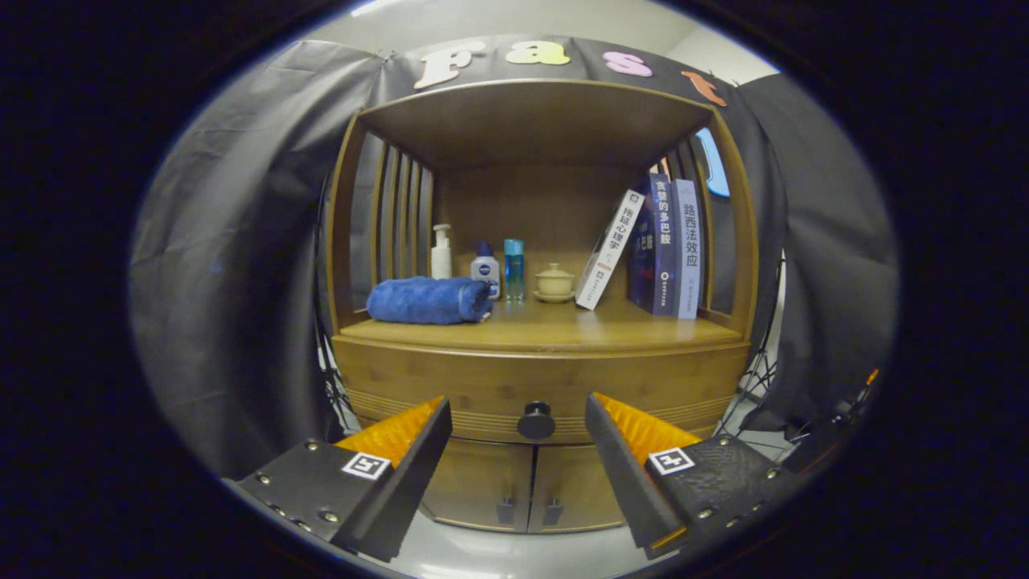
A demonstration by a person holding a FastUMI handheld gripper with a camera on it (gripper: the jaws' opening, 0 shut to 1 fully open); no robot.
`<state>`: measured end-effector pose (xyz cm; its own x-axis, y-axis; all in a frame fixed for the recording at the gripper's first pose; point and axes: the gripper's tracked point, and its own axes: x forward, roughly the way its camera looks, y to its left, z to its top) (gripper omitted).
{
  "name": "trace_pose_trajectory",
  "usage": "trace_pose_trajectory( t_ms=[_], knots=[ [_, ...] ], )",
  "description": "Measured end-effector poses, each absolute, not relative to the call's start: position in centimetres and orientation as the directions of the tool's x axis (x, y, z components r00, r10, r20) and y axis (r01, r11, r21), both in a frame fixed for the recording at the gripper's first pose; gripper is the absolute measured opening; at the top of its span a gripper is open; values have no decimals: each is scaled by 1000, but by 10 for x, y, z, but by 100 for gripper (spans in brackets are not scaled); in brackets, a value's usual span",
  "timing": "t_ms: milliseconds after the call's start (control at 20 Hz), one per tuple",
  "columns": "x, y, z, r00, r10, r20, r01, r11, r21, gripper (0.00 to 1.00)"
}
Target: Pull open the drawer, take out the items inside it, and place them on the countertop above the cabinet.
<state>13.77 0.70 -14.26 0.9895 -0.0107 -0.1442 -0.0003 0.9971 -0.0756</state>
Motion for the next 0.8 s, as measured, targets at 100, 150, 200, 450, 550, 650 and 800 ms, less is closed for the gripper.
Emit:
trace_pose_trajectory(
  t_ms=[100, 150, 200, 450, 550, 650, 800],
  knots=[
    [153, 6, -150, 989, -26, -148, 18, 998, -54, 100],
    [160, 7, -156, 987, -30, -155, 22, 998, -53, 100],
    [167, 6, -162, 986, -45, -161, 35, 997, -65, 100],
    [201, 15, -195, 979, -50, -199, 40, 998, -54, 100],
    [208, 10, -210, 972, -68, -225, 54, 996, -67, 100],
    [213, -1, -212, 975, -94, -203, 76, 993, -95, 87],
    [220, -6, -230, 964, -114, -239, 89, 990, -114, 72]
  ],
)
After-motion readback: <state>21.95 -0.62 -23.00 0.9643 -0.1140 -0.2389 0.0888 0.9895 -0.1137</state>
